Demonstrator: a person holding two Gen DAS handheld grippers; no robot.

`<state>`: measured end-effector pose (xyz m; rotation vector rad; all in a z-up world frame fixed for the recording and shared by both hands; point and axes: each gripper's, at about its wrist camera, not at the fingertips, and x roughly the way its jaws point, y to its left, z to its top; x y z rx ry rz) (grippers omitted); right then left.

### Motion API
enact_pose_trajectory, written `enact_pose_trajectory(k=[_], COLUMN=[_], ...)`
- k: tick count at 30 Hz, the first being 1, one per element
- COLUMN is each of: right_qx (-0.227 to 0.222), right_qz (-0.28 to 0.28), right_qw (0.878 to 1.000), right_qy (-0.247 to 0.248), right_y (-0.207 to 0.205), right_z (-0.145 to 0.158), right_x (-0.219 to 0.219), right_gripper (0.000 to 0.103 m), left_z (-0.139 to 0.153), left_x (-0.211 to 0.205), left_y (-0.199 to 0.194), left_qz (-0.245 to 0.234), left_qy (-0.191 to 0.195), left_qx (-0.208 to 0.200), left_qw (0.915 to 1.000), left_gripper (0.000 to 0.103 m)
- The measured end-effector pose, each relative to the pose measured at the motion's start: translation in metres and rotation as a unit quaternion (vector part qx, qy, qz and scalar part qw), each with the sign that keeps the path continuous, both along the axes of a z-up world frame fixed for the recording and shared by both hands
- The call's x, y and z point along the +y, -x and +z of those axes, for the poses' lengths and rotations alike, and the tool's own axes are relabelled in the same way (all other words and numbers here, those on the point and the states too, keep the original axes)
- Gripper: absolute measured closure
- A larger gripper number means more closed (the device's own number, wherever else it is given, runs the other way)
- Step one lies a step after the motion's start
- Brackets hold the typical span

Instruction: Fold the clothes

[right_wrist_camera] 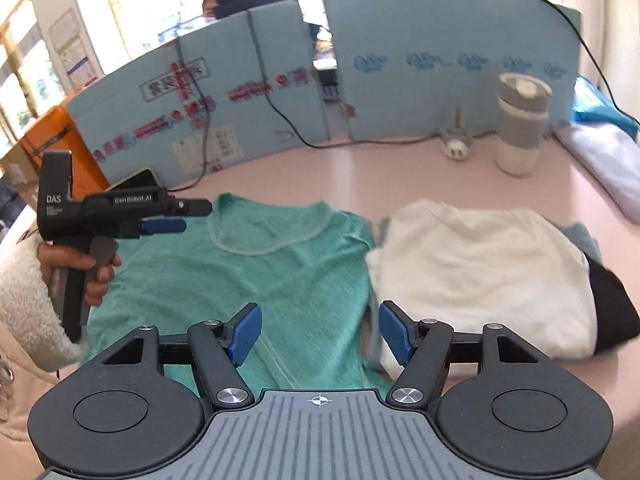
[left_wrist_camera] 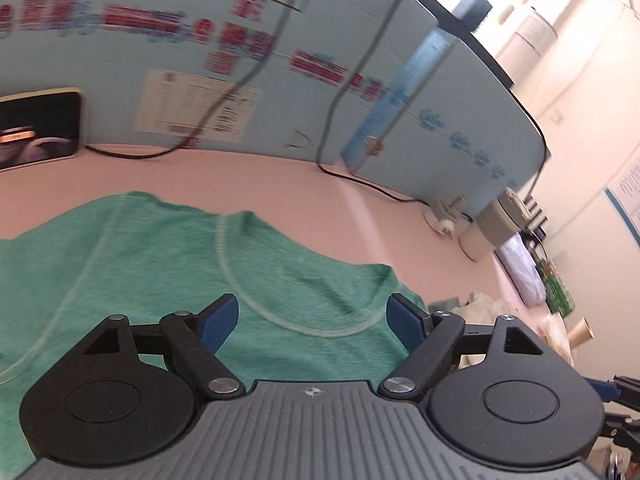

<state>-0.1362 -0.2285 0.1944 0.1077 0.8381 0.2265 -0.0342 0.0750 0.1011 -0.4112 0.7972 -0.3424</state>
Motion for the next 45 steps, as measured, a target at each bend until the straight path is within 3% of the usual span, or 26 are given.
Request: enact_pose_trajectory(k=[6,10,14,18,22,28,32,34,36,38,42,45], right_qx=[-0.054,-0.088,-0.116,-0.093,-0.061,0.068,0.140,0.163,0.176,0.187,0.194,0.187], right_qz=[0.124,0.184,0.211,0.214,0.218,0.224,0.219,0.208,0.199,0.184,0.155,0.136], right_qw=[0.991,0.979,0.970,0.972,0.972,0.970,0.960,0.958,0.958,0.960,0.964,0.969], right_qy=[0.012,0.018,0.023,0.041,0.057,0.058,0.104,0.115,0.108,0.098,0.091,0.086], right_y=[-0.034,-0.058,-0.080,-0.107,-0.133,-0.160,-0.165,-0.164,-0.163,-0.163,-0.167,-0.168], right_z=[0.027,0.041,0.051,0.037,0.018,-0.046,-0.091,-0.106,-0.112,-0.116,-0.117,-0.111], right_x=[0.062,0.101,0.137,0.172,0.203,0.224,0.228,0.223,0.216,0.206,0.189,0.176], right_gripper=[0.027,0.024,0.019,0.015,0.015,0.015,0.015,0.015,0.015,0.015,0.015,0.015], left_z=[0.001,-0.011,-0.020,-0.030,-0.041,-0.062,-0.072,-0.073,-0.078,-0.084,-0.078,-0.057], left_x=[0.082,0.134,0.166,0.182,0.182,0.167,0.157,0.153,0.154,0.154,0.149,0.138], left_y=[0.050,0.083,0.104,0.108,0.094,0.064,0.051,0.045,0.038,0.033,0.033,0.031], left_qz=[0.129,0.217,0.271,0.291,0.286,0.276,0.284,0.283,0.279,0.285,0.290,0.238], left_qy=[-0.008,0.001,0.015,0.049,0.082,0.085,0.078,0.073,0.082,0.091,0.090,0.080], left_qx=[0.002,0.017,0.023,0.029,0.042,0.069,0.076,0.074,0.082,0.093,0.060,-0.002], left_qw=[0.9916,0.9760,0.9623,0.9549,0.9539,0.9549,0.9526,0.9535,0.9532,0.9496,0.9508,0.9680], left_gripper=[0.016,0.016,0.016,0.016,0.016,0.018,0.020,0.033,0.075,0.090,0.096,0.096])
